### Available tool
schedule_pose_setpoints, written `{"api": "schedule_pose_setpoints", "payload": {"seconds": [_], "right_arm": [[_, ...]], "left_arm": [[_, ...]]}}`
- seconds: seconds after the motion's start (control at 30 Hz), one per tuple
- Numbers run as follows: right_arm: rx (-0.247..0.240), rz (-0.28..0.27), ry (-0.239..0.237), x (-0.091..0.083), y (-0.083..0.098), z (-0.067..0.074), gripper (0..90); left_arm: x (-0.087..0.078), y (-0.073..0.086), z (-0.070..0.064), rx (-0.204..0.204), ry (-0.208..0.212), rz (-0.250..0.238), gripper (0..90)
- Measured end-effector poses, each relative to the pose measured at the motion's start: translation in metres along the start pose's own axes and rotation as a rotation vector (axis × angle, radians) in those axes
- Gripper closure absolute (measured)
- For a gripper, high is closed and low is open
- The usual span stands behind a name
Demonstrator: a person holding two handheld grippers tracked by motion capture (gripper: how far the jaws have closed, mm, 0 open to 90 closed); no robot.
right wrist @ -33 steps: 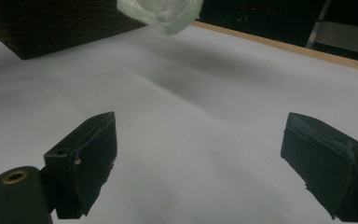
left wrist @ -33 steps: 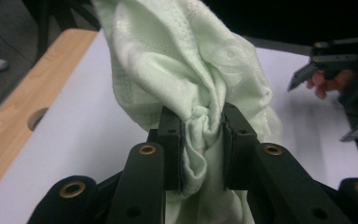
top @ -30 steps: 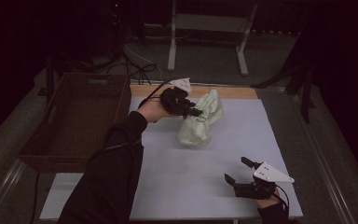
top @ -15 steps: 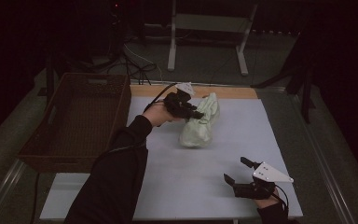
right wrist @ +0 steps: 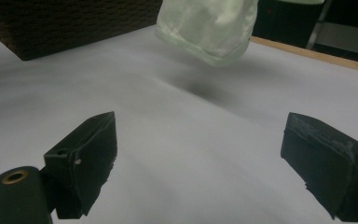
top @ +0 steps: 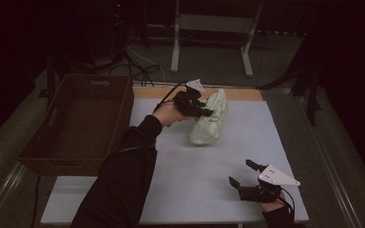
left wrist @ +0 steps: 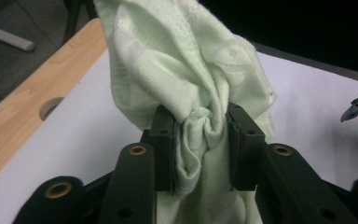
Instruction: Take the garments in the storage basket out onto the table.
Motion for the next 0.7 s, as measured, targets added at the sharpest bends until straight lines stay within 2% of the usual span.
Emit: {"api": "schedule_pose_setpoints", "payload": {"seconds": [0.03,0.13,0.2,0.27,0.4,0.47,0.5,0.57,0.6,0.63,0.7], "right_arm": [[0.001,-0.001,0.0,0.0,0.0,0.0,10.8],[0.003,-0.002,0.002,-0.001,0.0,-0.001,10.8],[0.004,-0.003,0.004,-0.001,0.0,-0.001,10.8],[0.005,-0.003,0.002,-0.001,0.0,-0.001,10.8],[0.004,-0.003,0.001,-0.001,0.0,-0.001,10.8],[0.003,-0.003,0.001,-0.001,0.0,-0.001,10.8],[0.003,-0.002,0.002,-0.001,0.0,-0.001,10.8],[-0.002,-0.001,0.003,-0.001,0.0,0.0,10.8],[-0.005,-0.003,0.003,-0.001,-0.001,0.0,10.8],[-0.006,-0.004,0.003,-0.001,-0.001,0.0,10.8],[-0.005,-0.006,0.004,-0.001,-0.002,0.0,10.8]], "left_arm": [[0.001,-0.001,0.0,0.007,-0.002,-0.003,64.0],[0.003,-0.004,0.003,-0.008,-0.021,-0.003,53.1],[0.004,-0.004,0.003,-0.032,-0.022,-0.004,45.1],[0.004,-0.002,0.004,-0.048,-0.036,0.018,36.7],[0.002,0.006,0.009,-0.071,-0.093,0.047,18.2],[-0.001,0.009,0.01,-0.079,-0.108,0.05,15.5],[-0.003,0.012,0.013,-0.084,-0.138,0.061,11.7],[-0.007,0.014,0.011,-0.087,-0.117,0.057,6.8],[-0.01,0.015,0.011,-0.09,-0.12,0.058,1.4],[-0.012,0.016,0.009,-0.085,-0.1,0.054,2.0],[-0.017,0.017,0.008,-0.087,-0.104,0.059,0.0]]}}
Point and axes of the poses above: each handheld gripper's, and its own axes: x roughly forward along the jaws, y roughly out of its underside, z roughly to its left, the point moved 10 cm from there along x, roughly forward along the jaws, and after that the axes turned 6 degrees about x, right-handed, at the moved point
